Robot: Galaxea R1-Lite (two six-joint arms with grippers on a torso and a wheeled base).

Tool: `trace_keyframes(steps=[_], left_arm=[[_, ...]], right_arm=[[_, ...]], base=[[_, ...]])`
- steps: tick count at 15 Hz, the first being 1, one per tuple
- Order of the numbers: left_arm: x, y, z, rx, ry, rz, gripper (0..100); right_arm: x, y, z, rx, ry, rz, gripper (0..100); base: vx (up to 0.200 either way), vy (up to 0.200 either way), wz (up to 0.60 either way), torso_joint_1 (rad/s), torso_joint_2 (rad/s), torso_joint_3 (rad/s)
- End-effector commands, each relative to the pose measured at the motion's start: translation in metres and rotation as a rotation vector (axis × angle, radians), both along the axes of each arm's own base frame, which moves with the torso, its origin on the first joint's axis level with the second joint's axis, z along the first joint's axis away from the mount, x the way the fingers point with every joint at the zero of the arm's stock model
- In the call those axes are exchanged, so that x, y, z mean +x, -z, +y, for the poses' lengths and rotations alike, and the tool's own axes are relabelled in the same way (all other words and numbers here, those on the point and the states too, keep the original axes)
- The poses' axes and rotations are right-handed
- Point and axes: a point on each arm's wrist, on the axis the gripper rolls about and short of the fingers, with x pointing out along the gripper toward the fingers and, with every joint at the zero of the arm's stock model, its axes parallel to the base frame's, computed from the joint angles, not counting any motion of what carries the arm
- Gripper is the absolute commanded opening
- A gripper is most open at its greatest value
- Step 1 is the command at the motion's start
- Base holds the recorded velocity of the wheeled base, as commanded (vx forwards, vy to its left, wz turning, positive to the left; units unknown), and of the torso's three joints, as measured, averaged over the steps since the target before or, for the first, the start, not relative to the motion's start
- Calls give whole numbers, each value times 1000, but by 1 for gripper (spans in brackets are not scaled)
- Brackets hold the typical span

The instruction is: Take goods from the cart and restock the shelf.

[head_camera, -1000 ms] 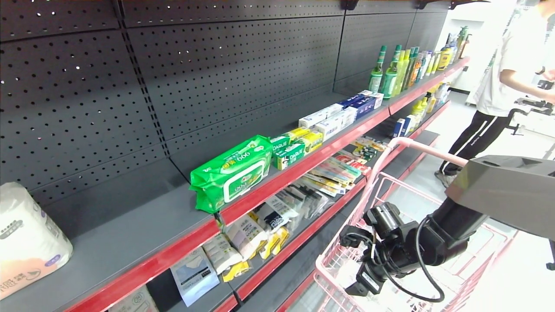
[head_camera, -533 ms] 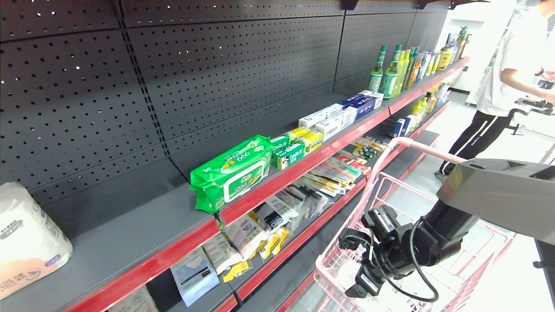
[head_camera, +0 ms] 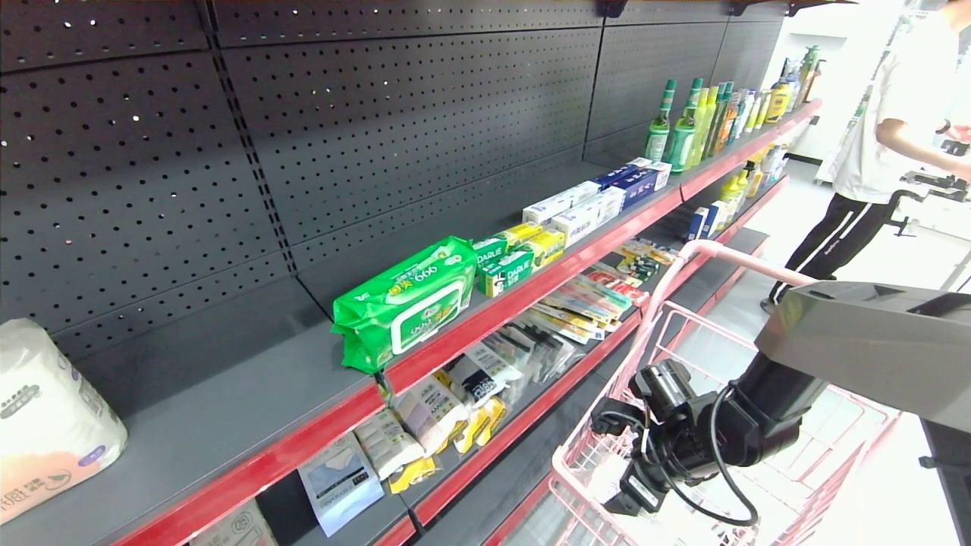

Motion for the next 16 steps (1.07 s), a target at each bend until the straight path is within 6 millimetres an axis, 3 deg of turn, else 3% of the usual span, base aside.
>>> trace_keyframes(steps=[1, 16], left_arm=[[0, 0, 0, 0, -1, 1, 100], [0, 0, 0, 0, -1, 1, 100]], right_arm=[[0, 3, 0, -5, 0, 3, 100], [4, 8, -2, -64, 13, -40, 100]], base=[[0, 0, 0, 0, 0, 0], [0, 0, 0, -17, 39, 21]])
